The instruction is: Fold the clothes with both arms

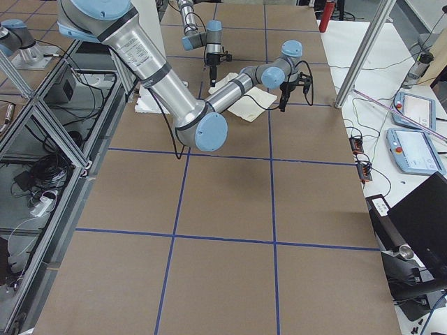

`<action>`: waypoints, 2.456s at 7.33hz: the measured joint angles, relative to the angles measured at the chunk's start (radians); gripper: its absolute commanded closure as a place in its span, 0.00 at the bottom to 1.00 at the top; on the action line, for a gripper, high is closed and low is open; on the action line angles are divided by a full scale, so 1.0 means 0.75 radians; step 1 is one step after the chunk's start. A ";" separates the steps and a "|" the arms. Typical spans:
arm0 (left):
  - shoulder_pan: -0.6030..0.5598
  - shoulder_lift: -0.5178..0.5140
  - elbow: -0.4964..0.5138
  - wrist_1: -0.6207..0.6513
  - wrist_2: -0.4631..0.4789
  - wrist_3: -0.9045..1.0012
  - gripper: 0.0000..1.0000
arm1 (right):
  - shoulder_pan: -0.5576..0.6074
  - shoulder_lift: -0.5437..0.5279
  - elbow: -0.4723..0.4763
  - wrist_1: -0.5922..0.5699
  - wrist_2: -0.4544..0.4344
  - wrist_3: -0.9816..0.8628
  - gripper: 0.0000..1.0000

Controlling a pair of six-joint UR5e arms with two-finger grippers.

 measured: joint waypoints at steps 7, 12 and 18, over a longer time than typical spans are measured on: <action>-0.565 0.526 -0.277 0.138 -0.143 0.734 0.00 | 0.170 -0.563 0.455 -0.116 0.003 -0.586 0.00; -1.249 0.620 -0.150 0.596 -0.359 1.915 0.00 | 0.579 -0.968 0.496 -0.206 0.174 -1.505 0.00; -1.624 0.682 0.036 0.624 -0.484 2.255 0.00 | 0.856 -1.207 0.434 -0.202 0.361 -1.803 0.00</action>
